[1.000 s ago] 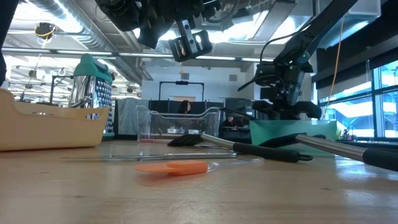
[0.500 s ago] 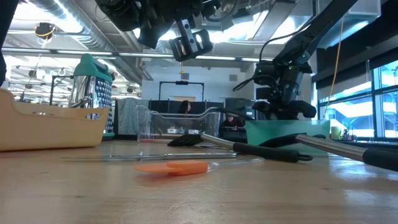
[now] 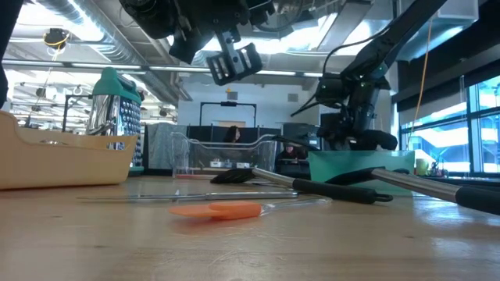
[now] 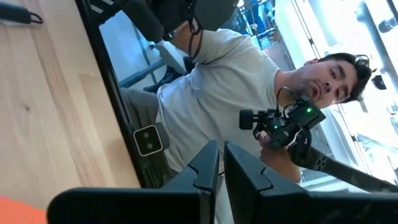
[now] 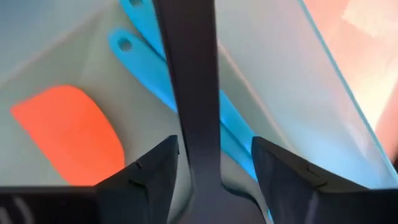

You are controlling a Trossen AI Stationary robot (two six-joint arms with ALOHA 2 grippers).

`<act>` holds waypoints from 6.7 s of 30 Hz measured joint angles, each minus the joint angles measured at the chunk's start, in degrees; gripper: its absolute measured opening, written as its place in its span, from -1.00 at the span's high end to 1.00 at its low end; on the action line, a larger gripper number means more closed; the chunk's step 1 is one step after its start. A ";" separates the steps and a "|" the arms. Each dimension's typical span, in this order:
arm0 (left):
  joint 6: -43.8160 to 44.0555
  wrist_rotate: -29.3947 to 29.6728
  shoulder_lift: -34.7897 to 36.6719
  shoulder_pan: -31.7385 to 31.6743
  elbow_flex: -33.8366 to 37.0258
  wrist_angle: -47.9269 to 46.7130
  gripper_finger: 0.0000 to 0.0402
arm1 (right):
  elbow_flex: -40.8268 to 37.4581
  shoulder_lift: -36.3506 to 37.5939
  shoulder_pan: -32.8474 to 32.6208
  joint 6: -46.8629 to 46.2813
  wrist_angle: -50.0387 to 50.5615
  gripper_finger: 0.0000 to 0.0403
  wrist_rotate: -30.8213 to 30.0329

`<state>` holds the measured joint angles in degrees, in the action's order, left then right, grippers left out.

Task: Pick & Place Kitchen Items
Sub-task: Put the black spatula into the green bin

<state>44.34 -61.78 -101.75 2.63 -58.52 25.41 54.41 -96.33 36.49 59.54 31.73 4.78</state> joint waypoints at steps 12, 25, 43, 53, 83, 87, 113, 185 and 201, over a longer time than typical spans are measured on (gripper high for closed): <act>-0.66 -0.37 0.00 0.11 0.00 0.03 0.90 | 0.02 0.00 -2.61 -8.67 -2.70 -0.50 -3.28; -3.17 -0.35 0.00 1.90 0.00 0.04 0.90 | 0.62 0.02 -5.69 -13.42 0.68 -0.74 -3.15; -7.56 0.53 0.00 2.39 0.00 0.04 0.90 | 29.40 0.02 -5.35 -18.79 41.58 -0.74 21.86; -14.88 7.81 0.00 6.18 0.00 0.07 0.90 | 36.75 0.15 -16.94 -23.79 54.02 -0.74 41.16; -18.14 20.40 0.02 7.35 -0.04 23.95 0.90 | -18.80 39.28 -52.35 -62.06 -43.89 -0.74 6.99; -22.86 20.68 0.02 5.91 -0.04 23.26 0.90 | -17.46 41.26 -52.01 -54.57 -48.29 -0.74 6.65; -49.01 69.93 -7.95 13.72 -2.88 19.15 0.90 | -16.39 42.96 -55.53 -66.57 -60.30 -0.74 25.04; -90.47 94.19 -23.23 16.20 -31.47 -34.25 0.23 | -16.48 57.85 -54.89 -69.59 -6.25 -0.74 -0.13; -50.15 80.24 -12.96 17.20 -31.36 -58.45 0.30 | -16.44 46.50 -55.67 -58.83 -21.58 -0.74 -0.14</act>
<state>-5.81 18.46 -114.72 19.84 -89.88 -33.04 37.98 -49.84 -19.18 0.71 10.14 4.64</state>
